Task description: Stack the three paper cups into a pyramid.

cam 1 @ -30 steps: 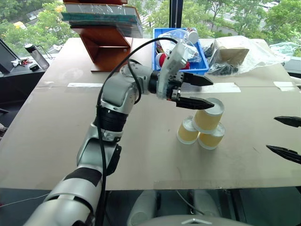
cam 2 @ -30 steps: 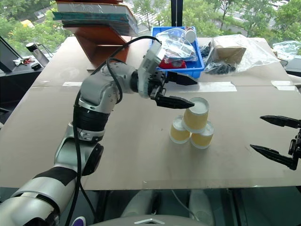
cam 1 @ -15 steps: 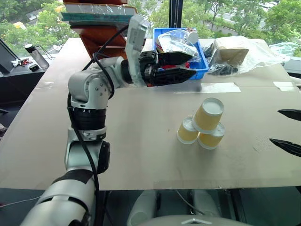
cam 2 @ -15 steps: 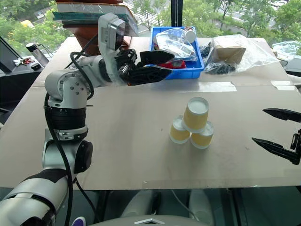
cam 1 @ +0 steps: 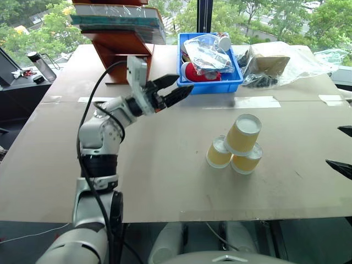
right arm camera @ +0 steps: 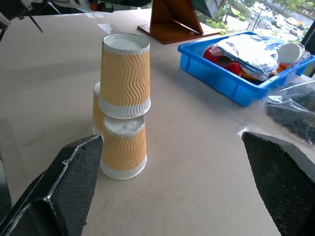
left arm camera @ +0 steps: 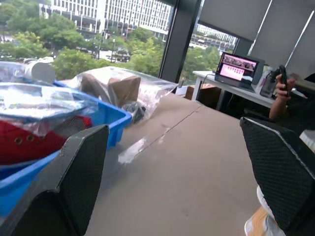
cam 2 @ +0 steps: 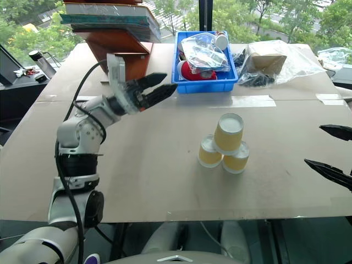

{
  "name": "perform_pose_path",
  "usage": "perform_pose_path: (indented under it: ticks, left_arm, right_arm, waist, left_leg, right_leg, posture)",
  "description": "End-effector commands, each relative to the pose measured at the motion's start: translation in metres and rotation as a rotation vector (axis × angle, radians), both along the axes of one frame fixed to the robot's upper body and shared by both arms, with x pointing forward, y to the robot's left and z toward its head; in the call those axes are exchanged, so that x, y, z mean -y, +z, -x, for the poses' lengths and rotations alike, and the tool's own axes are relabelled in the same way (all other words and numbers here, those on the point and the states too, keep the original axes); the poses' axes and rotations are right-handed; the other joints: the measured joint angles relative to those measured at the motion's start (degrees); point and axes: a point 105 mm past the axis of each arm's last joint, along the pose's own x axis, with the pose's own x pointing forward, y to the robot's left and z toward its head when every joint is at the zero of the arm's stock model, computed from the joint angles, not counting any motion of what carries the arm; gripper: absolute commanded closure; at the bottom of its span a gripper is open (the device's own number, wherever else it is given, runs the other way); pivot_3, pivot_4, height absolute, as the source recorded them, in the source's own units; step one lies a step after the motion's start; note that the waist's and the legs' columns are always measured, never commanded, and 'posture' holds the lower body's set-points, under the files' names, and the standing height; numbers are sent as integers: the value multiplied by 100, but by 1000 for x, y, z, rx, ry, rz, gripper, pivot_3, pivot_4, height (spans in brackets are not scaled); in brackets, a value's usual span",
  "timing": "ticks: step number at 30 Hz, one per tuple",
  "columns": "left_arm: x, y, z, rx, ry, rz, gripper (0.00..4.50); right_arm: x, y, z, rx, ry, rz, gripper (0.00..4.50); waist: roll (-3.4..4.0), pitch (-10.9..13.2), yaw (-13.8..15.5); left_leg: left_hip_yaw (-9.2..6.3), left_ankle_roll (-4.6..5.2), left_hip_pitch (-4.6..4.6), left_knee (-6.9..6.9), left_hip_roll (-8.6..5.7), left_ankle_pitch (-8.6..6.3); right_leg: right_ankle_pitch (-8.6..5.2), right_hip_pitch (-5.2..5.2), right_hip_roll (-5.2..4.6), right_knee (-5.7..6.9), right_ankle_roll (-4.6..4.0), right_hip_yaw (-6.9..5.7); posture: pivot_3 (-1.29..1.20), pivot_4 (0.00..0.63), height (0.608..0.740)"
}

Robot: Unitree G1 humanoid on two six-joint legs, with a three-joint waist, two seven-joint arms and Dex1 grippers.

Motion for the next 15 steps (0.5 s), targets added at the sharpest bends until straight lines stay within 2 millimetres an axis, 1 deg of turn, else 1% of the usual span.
perform_pose_path:
  ticks: [1, 3, 6, 9, 12, 15]
  left_arm:
    - [-25, -14, 23, 15, 17, -88, 110]
    - [-42, -34, 33, -23, 37, -157, 110]
    - [-63, -55, 47, -81, 66, -212, 110]
    - [-78, -76, 65, -141, 82, -261, 110]
    - [-81, -86, 77, -170, 78, -283, 110]
    - [-80, -91, 83, -191, 80, -287, 110]
  right_arm:
    - [13, 1, 15, -25, -34, 51, 0]
    - [23, -5, 23, -66, -65, 75, 0]
    - [39, -14, 34, -122, -116, 102, 0]
    - [53, -24, 39, -169, -165, 117, 0]
    - [57, -28, 38, -182, -179, 122, 0]
    - [53, -30, 30, -189, -179, 125, 0]
  waist:
    - [3, -2, 0]
    - [3, -2, -4]
    - [3, -1, 22]
    - [4, -2, 41]
    - [13, -2, 47]
    - [14, -3, 44]
  left_leg:
    - [1, 0, 1, -3, 0, 0]
    - [2, 0, 4, -16, 0, 0]
    - [3, 0, 5, -21, 1, 0]
    - [4, 1, 9, -22, 1, -1]
    - [8, 1, 13, -31, 2, -1]
    - [7, 1, 13, -31, 4, -1]
  right_leg:
    - [0, 0, 0, -2, 0, 1]
    - [0, 0, -2, -9, 0, 3]
    - [0, 0, -3, -13, -1, 4]
    - [0, 4, -8, -12, -1, 4]
    - [-1, 3, -11, -16, -1, 8]
    - [-1, 4, -11, -15, -2, 8]
  posture:
    - [0, 150, 740]
    - [0, 150, 740]
    - [0, 150, 740]
    - [0, 150, 740]
    - [0, 150, 740]
    - [0, 150, 740]
